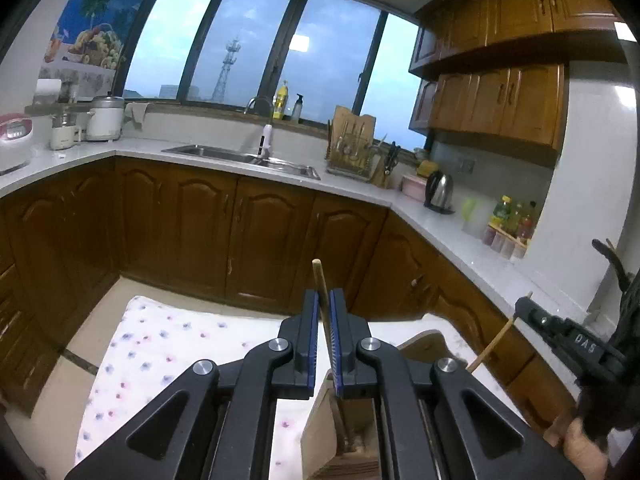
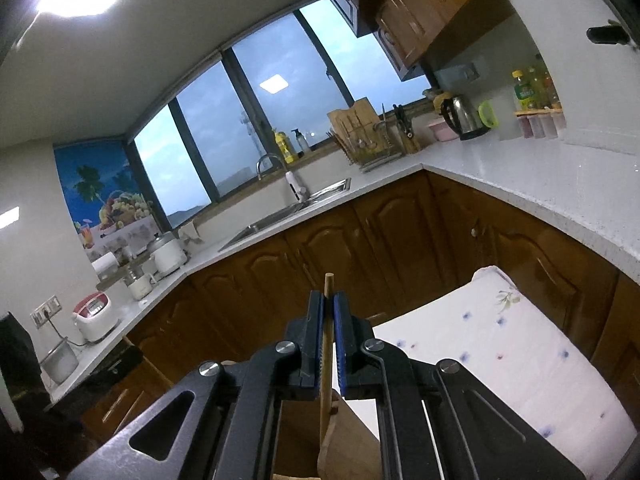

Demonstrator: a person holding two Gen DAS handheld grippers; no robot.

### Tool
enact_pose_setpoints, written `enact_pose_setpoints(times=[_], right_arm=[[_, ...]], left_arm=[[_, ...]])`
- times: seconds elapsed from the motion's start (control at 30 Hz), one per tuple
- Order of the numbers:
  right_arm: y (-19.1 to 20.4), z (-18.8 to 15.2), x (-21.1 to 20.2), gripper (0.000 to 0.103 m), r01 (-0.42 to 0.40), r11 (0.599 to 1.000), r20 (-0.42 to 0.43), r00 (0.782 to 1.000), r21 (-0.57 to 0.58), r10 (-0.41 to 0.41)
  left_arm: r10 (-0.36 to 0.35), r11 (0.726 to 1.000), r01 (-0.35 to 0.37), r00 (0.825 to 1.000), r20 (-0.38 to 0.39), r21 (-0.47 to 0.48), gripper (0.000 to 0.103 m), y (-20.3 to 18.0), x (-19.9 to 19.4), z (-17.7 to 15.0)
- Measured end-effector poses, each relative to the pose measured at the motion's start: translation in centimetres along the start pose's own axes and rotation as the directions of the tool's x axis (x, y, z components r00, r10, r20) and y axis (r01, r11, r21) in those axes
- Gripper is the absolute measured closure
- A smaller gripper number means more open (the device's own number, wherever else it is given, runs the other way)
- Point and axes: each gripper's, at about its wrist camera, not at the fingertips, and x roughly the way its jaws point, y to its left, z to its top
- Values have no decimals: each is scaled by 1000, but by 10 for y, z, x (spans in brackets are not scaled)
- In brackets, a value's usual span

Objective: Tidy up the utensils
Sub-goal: 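Lift the wooden chopsticks upright with both tools and carry them over the wooden holder, then open the left tool into the holder while the right tool releases its chopstick there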

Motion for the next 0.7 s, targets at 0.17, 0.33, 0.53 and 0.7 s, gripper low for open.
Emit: enact_pose_setpoints(times=[0.17, 0.33, 0.53, 0.7], right_arm=[[-1, 4, 2, 98, 5, 1000, -28, 1000, -7, -5], [2, 5, 4, 93, 2, 1000, -64, 998, -2, -2], [0, 2, -6, 49, -14, 1000, -65, 998, 10, 15], [-5, 2, -24, 27, -31, 998, -51, 998, 48, 33]], left_arm=[[4, 1000, -4, 1000, -7, 12, 98, 5, -17, 8], [9, 999, -8, 1000, -29, 32, 96, 6, -26, 10], [38, 999, -38, 999, -8, 17, 36, 14, -48, 11], [31, 1000, -31, 1000, -6, 7, 23, 15, -70, 6]])
